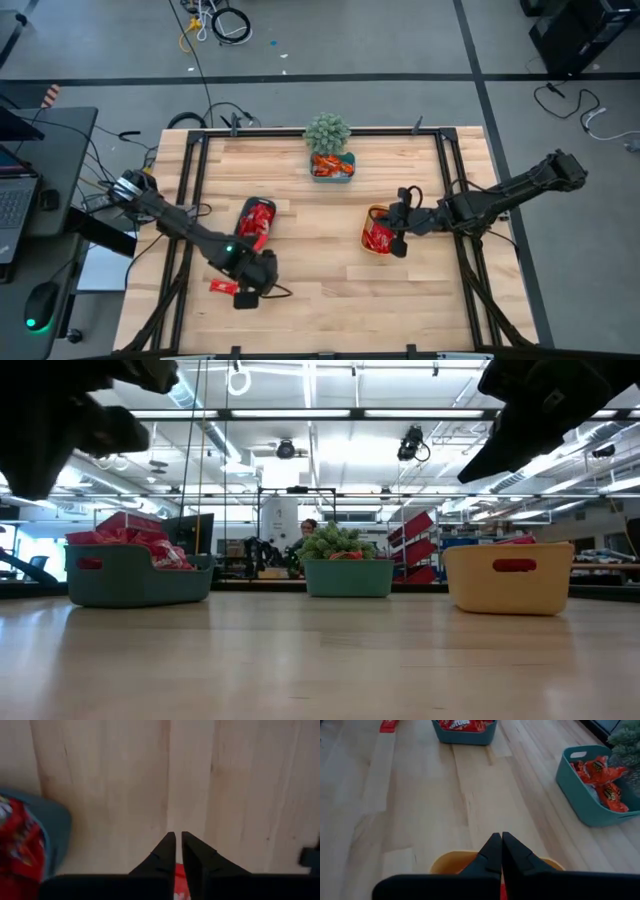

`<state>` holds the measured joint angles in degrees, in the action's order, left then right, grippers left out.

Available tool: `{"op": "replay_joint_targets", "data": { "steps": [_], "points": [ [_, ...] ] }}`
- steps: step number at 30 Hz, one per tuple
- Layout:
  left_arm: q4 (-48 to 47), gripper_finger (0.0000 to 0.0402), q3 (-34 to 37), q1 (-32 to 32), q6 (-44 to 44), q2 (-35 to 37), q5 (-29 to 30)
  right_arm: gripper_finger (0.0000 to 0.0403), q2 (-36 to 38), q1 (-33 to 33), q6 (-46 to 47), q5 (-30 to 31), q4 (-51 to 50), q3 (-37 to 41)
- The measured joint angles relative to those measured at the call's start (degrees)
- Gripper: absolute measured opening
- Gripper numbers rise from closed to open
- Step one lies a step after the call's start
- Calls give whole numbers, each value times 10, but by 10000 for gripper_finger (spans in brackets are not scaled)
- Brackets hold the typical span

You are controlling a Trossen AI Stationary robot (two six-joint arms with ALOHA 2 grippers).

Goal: Sort candy
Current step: Put the red chocolate into the yellow bin

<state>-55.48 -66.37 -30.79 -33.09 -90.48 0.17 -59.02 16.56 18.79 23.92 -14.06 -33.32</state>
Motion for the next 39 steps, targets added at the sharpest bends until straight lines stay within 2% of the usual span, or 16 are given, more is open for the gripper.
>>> {"op": "replay_joint_targets", "data": {
  "steps": [8, 13, 19, 30, 39],
  "points": [
    [-9, 103, 3, -35, -125, -8, 2, 0, 0, -17, -31, -19, 14, 0],
    [-14, 157, 39, -62, -181, -11, -2, 0, 0, -24, -41, -32, 18, 0],
    [-12, 202, 70, -96, -201, -11, -10, 0, 0, -25, -45, -32, 20, 0],
    [0, 214, 117, -148, -201, -11, -13, 0, 0, -25, -40, -32, 20, 0],
    [67, 214, 156, -163, -201, -11, -24, 0, 0, -25, -40, -32, 25, 0]
  ]
}}
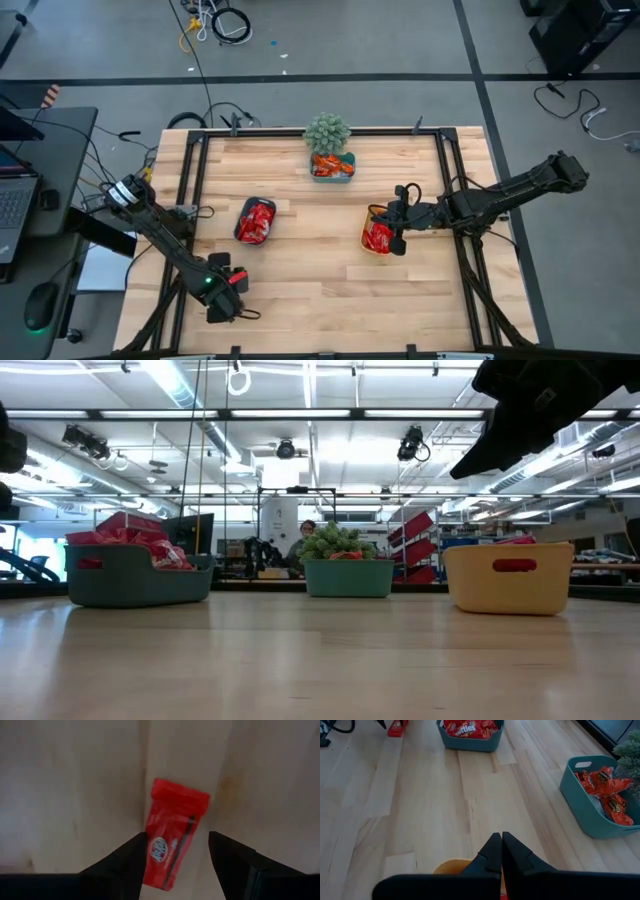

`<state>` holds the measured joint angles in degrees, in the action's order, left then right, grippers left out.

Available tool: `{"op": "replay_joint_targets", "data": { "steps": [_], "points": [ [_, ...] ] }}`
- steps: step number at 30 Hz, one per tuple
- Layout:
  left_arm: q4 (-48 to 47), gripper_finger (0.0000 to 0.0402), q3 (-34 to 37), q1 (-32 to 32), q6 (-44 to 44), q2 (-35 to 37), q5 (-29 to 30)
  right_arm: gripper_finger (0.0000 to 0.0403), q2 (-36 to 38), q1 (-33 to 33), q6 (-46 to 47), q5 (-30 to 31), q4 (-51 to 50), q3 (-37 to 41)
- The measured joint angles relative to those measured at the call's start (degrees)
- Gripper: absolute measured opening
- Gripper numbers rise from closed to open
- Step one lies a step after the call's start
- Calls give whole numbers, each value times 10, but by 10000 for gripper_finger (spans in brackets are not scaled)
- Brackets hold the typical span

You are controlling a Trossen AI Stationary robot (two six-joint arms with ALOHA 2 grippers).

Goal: Sort candy
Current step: Put the red chocolate into the yellow bin

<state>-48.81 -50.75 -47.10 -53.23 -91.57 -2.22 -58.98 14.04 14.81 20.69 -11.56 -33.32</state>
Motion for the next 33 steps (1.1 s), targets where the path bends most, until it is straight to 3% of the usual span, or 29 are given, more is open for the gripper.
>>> {"op": "replay_joint_targets", "data": {
  "steps": [15, 18, 26, 33],
  "points": [
    [30, 209, 46, -1, 11, 2, 8, 0, 0, 0, 0, 0, 4, 0],
    [32, 184, 46, -1, 20, 2, 10, 0, 0, 0, 0, 0, 4, 0],
    [23, 64, 15, 5, 40, -2, 12, 0, 0, 0, -1, 0, 4, 0],
    [26, 43, -36, 37, 41, -2, 34, 0, 0, 0, -19, 0, 4, 0]
  ]
}}
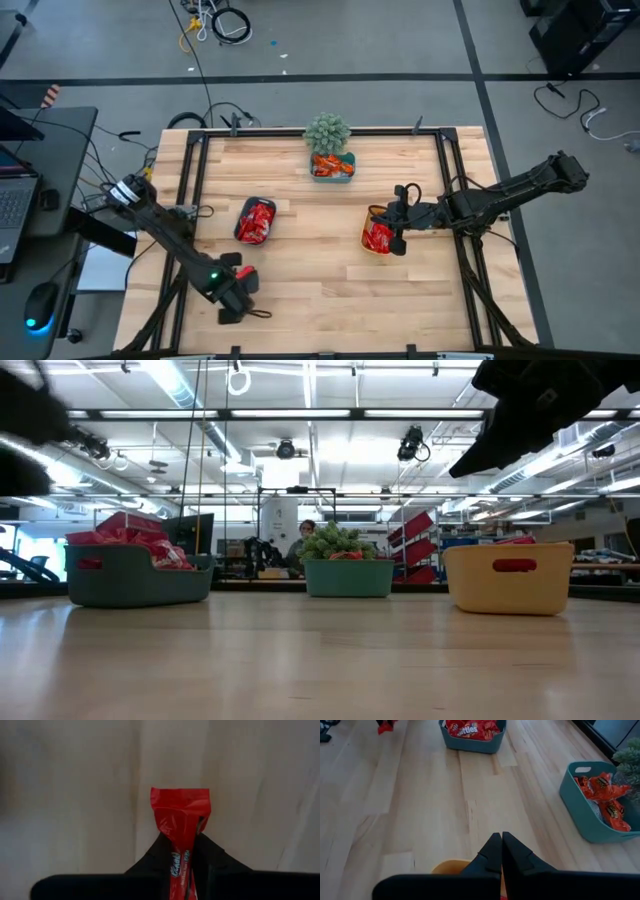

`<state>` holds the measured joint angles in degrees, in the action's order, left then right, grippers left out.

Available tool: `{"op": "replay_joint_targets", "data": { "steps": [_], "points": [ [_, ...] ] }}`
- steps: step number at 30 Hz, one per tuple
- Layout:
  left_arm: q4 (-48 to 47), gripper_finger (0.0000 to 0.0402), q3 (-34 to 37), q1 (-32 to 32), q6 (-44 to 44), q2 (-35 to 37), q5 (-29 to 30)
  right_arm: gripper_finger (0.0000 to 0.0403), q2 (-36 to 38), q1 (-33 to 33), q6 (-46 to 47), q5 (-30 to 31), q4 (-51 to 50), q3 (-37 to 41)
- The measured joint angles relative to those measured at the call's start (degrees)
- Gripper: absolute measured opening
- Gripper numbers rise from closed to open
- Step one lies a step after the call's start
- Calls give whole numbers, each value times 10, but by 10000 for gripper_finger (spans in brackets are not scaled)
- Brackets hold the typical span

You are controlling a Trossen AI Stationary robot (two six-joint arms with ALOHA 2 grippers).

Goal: Sort candy
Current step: Put the red chocolate into the yellow bin

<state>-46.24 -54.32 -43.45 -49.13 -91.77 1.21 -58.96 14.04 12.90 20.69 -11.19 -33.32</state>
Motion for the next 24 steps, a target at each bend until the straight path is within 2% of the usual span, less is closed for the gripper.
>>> {"op": "replay_joint_targets", "data": {
  "steps": [7, 11, 16, 20, 24],
  "points": [
    [13, 43, -50, 94, 85, 1, 94, 0, 31, 0, -10, 1, -28, 0],
    [96, 43, -68, 190, 143, 1, 116, 0, 56, -4, 29, 12, -58, 0],
    [307, 43, -74, 305, 153, 1, 106, 0, 61, -18, 157, 18, -180, -1],
    [449, 42, -74, 360, 142, -14, 52, 0, 55, -7, 237, -45, -300, -1],
    [549, 42, -75, 375, 142, -41, 4, 0, 52, 38, 247, -100, -327, 1]
  ]
}}
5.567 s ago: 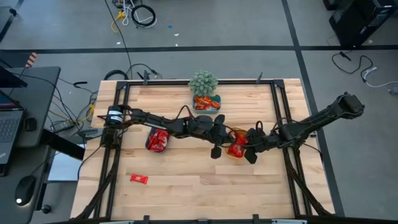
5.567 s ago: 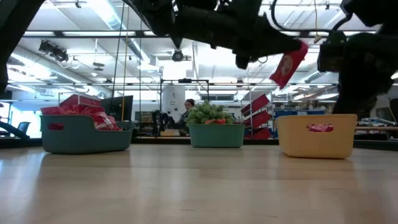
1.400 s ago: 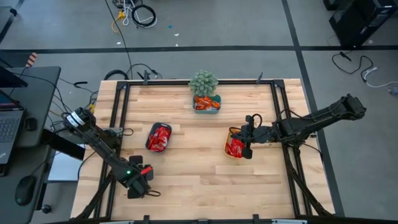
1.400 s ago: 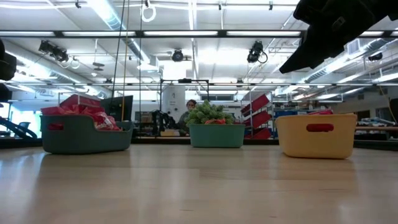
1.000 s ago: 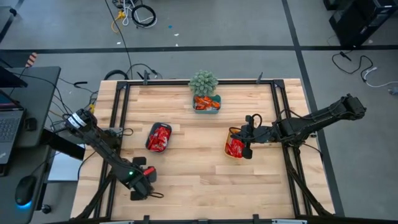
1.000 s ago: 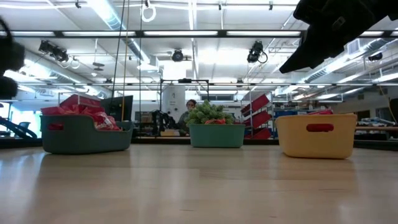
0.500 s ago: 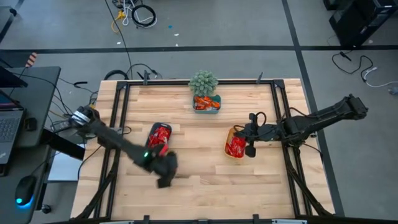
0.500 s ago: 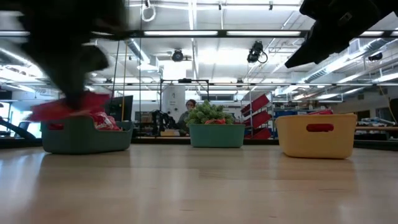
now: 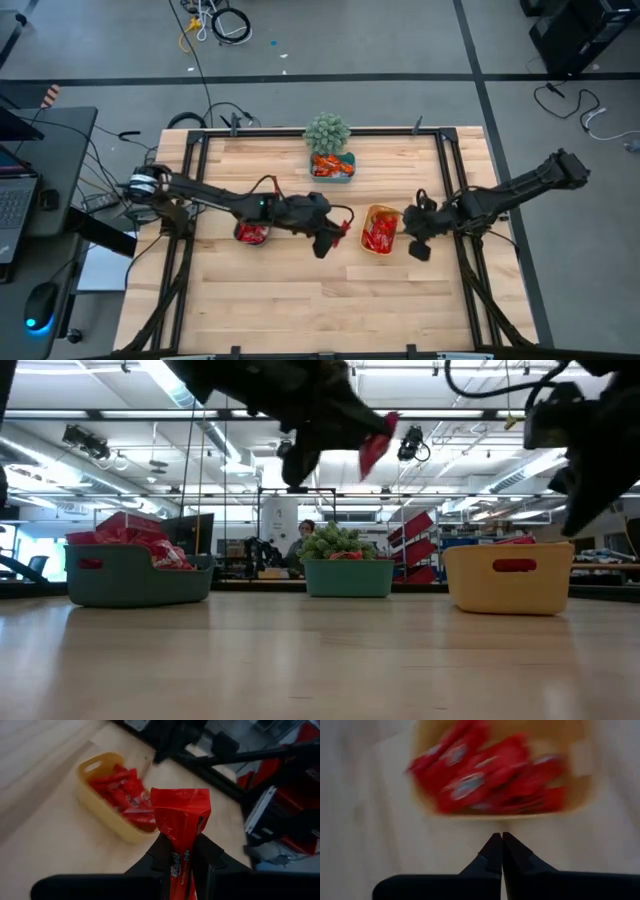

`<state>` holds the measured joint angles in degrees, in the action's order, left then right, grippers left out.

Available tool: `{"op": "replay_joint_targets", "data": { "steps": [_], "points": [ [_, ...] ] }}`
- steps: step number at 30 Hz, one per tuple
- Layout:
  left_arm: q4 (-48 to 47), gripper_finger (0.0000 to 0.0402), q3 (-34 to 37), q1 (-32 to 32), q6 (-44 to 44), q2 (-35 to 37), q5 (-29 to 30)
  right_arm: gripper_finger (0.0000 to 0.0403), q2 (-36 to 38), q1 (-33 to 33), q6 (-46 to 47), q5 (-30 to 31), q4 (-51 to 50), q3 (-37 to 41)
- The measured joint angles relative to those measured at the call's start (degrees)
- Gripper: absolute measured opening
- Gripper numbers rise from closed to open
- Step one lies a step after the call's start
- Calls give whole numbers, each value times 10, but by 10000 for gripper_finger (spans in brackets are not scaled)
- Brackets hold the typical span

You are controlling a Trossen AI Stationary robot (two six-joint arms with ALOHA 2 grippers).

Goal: Sort candy
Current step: Put the red chocolate into the yellow bin

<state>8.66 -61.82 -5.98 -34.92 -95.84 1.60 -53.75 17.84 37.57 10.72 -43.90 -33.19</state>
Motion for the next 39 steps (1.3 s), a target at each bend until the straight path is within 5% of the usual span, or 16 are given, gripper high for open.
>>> {"op": "replay_joint_targets", "data": {
  "steps": [7, 22, 39],
  "points": [
    [7, 42, -47, 0, 3, -68, -6, 0, -24, 46, 2, -107, 153, 67],
    [-50, 42, -136, 53, -13, -137, 36, 0, -147, -2, -93, -34, 456, 89],
    [26, 71, -142, 78, -23, -177, -24, 0, -71, -18, -123, -45, 403, 89]
  ]
}}
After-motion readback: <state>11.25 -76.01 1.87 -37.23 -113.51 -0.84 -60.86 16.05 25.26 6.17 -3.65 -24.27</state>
